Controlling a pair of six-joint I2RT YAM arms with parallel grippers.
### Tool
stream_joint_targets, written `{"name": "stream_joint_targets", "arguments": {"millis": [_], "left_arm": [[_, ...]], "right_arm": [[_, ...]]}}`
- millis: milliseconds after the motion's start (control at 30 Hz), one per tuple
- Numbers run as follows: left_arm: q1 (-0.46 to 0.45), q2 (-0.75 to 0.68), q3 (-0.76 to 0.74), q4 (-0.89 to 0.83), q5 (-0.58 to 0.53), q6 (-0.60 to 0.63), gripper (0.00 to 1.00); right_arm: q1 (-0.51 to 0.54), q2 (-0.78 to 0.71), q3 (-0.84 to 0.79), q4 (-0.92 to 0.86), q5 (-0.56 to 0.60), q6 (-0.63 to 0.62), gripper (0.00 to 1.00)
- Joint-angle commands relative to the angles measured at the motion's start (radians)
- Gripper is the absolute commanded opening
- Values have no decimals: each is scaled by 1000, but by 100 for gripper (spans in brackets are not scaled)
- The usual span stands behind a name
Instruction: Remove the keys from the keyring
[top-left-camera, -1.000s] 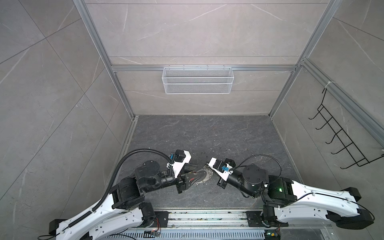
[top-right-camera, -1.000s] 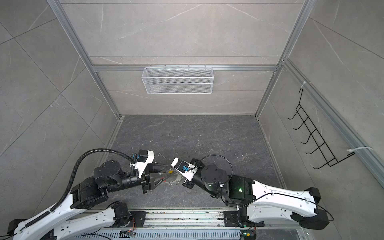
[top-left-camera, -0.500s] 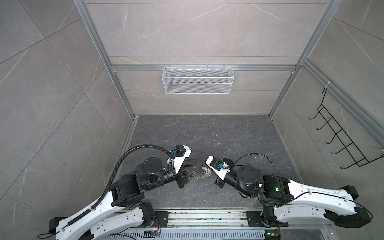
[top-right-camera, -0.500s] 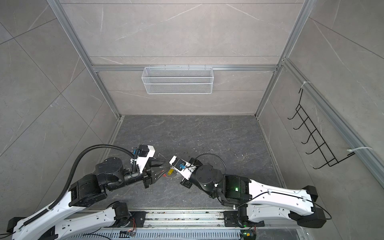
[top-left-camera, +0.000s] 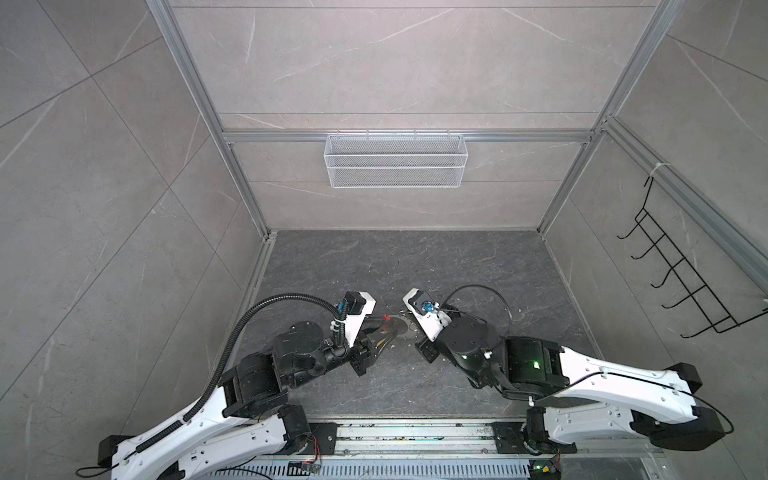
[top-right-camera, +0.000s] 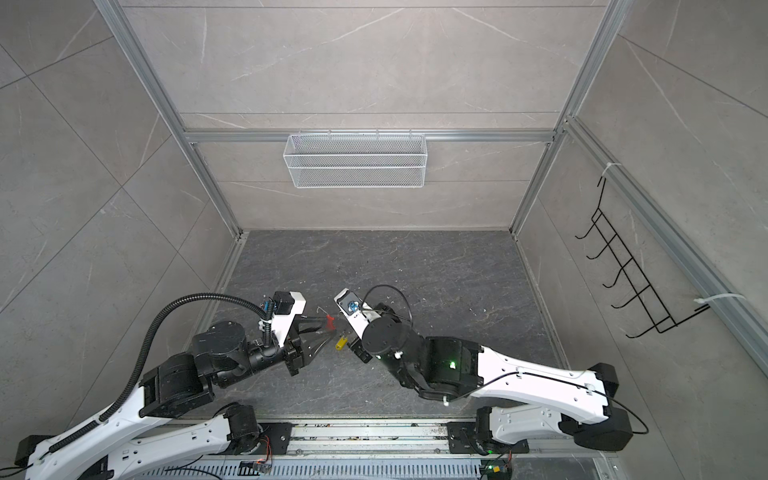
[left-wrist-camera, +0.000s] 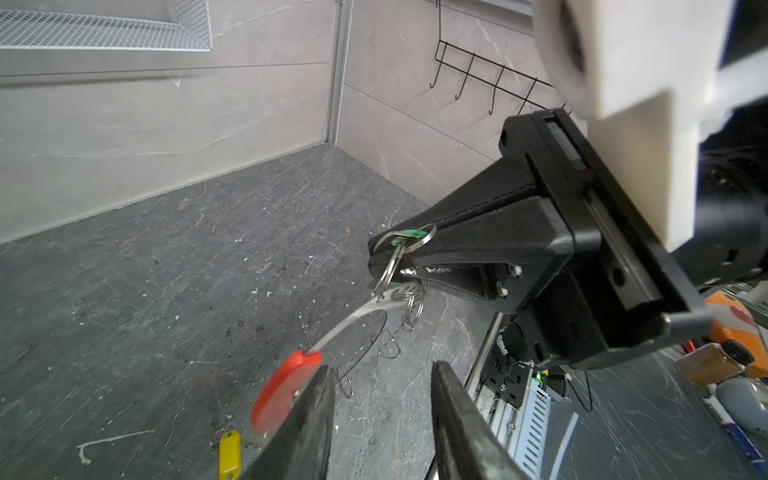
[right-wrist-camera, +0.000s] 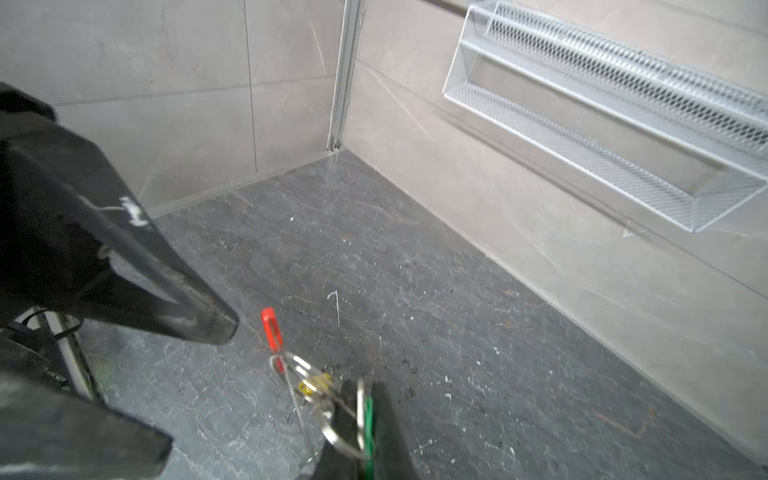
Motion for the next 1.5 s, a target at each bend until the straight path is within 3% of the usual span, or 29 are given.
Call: {"name": "stream_joint_targets", "arguments": {"millis": [0,333,533,767,1000,1467], "left_arm": [[-5,10,7,-11,-68,-29,41],[-6,119,28,-103,-94,-38,42],[-7,172,35,-118,-46,-35,42],[-7,86,-81,-2,59,-22,50],[-7,-45,-204,123,154,-44,57],[-10,59,-229,160,140,-53,58]], "right_arm": [[-92,44,50,-217,-160,135,0],[-233,171,100,-535,-520,247,0],[-253,259,137,-707,-660,261,0],[-314,270,200,-678,-855,297,0],[-337,238,196,-629,-940,313,0],[-347,192,207,-608,-1002,357,0]]}}
